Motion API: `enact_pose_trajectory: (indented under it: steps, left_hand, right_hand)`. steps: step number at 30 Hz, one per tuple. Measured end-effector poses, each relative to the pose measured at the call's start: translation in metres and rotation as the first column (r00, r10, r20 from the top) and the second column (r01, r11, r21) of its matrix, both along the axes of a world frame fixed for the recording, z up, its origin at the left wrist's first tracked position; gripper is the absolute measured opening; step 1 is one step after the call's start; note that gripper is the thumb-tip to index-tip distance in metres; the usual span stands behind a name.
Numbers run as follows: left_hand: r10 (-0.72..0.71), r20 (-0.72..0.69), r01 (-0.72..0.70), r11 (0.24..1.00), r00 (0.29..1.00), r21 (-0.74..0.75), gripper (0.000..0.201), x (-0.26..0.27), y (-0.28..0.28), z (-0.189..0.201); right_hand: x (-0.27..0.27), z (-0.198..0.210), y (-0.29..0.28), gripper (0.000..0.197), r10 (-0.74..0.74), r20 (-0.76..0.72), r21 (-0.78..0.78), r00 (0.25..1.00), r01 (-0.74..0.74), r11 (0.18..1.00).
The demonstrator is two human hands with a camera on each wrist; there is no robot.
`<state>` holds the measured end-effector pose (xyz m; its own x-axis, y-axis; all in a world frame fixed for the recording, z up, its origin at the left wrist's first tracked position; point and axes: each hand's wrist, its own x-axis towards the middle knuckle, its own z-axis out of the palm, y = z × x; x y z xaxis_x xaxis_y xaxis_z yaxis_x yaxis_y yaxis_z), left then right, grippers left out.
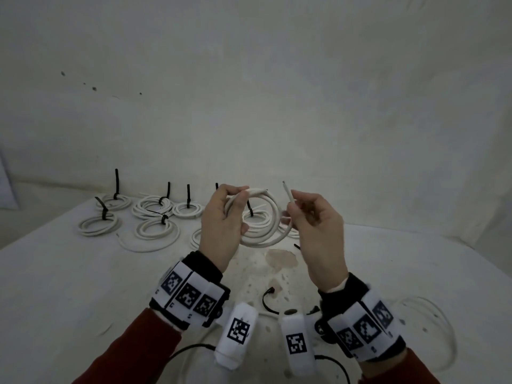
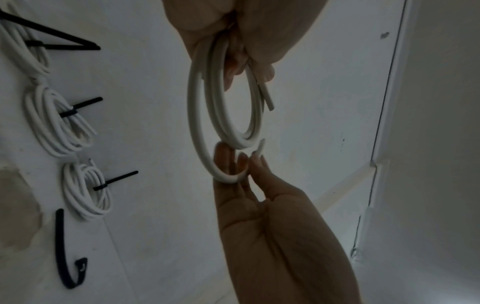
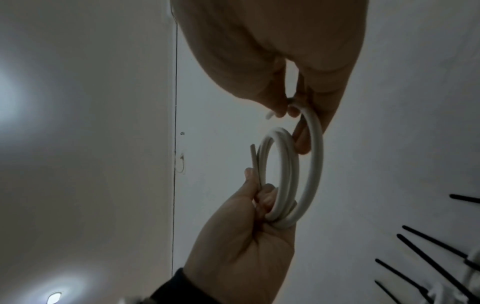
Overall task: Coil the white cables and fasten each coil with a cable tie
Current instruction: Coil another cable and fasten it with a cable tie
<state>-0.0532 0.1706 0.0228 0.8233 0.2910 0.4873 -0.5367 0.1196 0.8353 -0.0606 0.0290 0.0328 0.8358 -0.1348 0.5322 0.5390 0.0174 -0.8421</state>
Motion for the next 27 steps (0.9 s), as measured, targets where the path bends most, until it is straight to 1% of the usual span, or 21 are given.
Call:
enact_pose_trajectory:
  steps: [2,4,7,12,14,16,19,21,25,27]
  left_hand:
    - [-0.028,0.001,0.028,0.995,1.0,0.092,0.012,0.001,0.001,-0.002]
    - [-0.048,-0.001,0.048,0.984,0.999,0.173,0.014,0.001,0.0,-0.004]
    - [-0.081,-0.003,0.08,0.969,0.997,0.235,0.017,0.001,0.001,-0.005]
    - [-0.076,-0.011,0.076,0.955,0.997,0.287,0.018,0.003,0.002,-0.007]
    - [-0.055,-0.014,0.056,0.955,0.998,0.291,0.02,0.003,0.0,-0.009]
    - [-0.046,-0.01,0.046,0.96,0.999,0.278,0.017,0.002,0.001,-0.009]
    - [-0.032,0.009,0.028,0.961,0.999,0.276,0.013,0.003,0.004,-0.008]
    - [-0.014,0.006,0.012,0.956,1.0,0.293,0.016,0.003,0.004,-0.009]
    - [-0.057,-0.047,0.068,0.96,0.997,0.272,0.017,0.005,0.001,-0.014]
    - [-0.056,-0.059,0.072,0.946,0.997,0.316,0.018,0.007,0.001,-0.016]
  right_hand:
    - [0.006,-0.001,-0.003,0.012,-0.053,0.03,0.026,0.998,0.052,0.998]
    - [0.009,-0.004,-0.003,0.007,-0.052,-0.001,0.065,0.999,0.052,0.997]
    - [0.013,-0.008,-0.002,0.006,-0.026,-0.043,0.055,0.999,0.028,0.998]
    - [0.016,-0.011,-0.004,0.009,0.013,-0.053,0.043,0.999,-0.01,0.999]
    - [0.014,-0.011,-0.004,0.009,0.031,-0.043,0.013,0.999,-0.03,0.999]
    - [0.012,-0.009,-0.005,0.008,0.081,-0.045,0.022,0.996,-0.08,0.997]
    - [0.009,-0.01,-0.003,0.026,0.157,-0.059,0.007,0.986,-0.157,0.988]
    - [0.009,-0.012,0.0,0.031,0.137,-0.059,-0.038,0.989,-0.139,0.99]
    - [0.013,-0.016,0.001,0.026,0.046,-0.038,-0.11,0.998,-0.05,0.993]
    - [0.015,-0.017,0.0,0.025,0.012,-0.019,-0.149,1.0,-0.015,0.989]
